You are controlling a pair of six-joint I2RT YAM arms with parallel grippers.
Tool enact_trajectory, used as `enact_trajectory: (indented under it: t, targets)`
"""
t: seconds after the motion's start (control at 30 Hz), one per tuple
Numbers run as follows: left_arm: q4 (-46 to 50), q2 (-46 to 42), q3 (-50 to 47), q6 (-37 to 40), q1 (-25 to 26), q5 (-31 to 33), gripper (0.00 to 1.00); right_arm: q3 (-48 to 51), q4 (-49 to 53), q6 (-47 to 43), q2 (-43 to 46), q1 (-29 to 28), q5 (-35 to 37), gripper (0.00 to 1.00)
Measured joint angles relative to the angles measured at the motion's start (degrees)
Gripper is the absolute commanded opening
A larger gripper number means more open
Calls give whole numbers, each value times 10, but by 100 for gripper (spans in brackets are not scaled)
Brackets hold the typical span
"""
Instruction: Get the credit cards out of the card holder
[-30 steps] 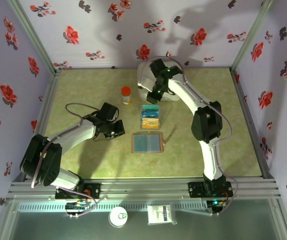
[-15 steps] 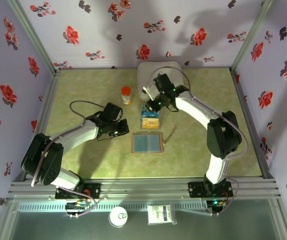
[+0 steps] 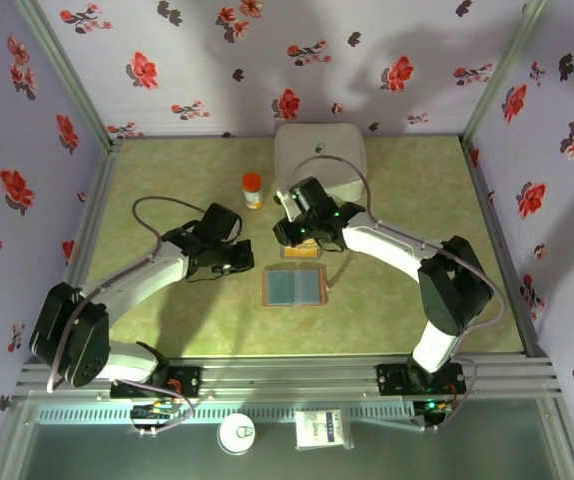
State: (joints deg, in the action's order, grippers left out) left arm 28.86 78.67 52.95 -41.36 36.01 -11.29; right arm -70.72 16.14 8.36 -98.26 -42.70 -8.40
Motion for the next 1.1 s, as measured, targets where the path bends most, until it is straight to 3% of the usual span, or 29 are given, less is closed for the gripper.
enact_trajectory:
  t: [0.4,1.1]
  targets:
    - [34,34,28,27,0,13,3,22,-83,110,-29,-60,16,29]
    - [11,7,-4,72,-11,11,3,92,-131,193,-10,-62,31,29]
